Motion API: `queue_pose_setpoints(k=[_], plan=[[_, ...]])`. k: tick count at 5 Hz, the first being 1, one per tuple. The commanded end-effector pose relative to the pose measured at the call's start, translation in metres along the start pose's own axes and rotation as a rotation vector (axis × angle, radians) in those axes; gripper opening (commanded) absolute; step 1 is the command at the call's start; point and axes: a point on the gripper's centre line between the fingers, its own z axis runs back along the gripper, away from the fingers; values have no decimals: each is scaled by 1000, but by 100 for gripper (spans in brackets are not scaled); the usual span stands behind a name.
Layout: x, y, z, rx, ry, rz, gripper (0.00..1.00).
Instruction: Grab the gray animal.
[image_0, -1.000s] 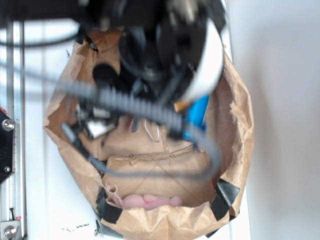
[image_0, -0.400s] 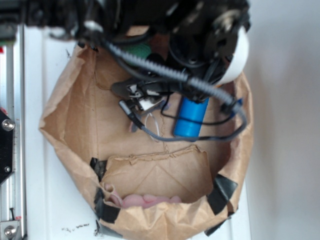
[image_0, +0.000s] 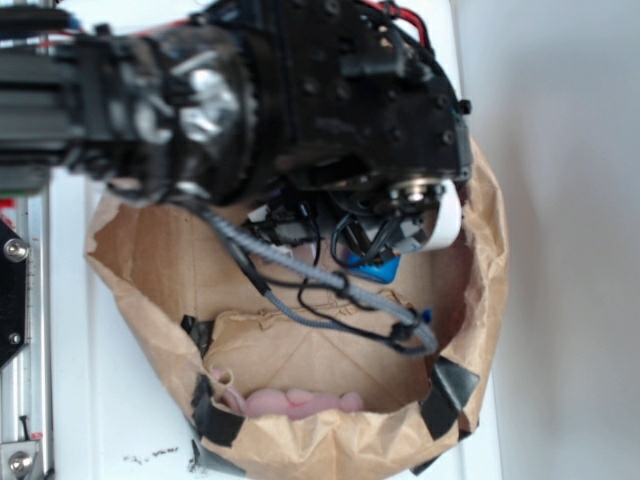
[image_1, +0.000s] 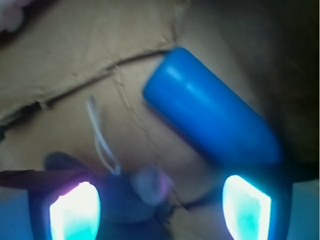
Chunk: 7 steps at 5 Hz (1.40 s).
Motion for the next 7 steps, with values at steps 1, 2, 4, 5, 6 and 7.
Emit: queue_pose_setpoints(k=[1, 2, 4, 5, 6, 7], plan=[[-15, -9, 34, 3, -99, -25, 100], [-21, -16, 30, 8, -114, -70, 100], [-21, -16, 30, 8, -114, -70, 100], [-21, -16, 30, 8, -114, -70, 100], [-21, -16, 30, 8, -114, -70, 100], [-27, -13, 13, -27, -94, -14, 100]])
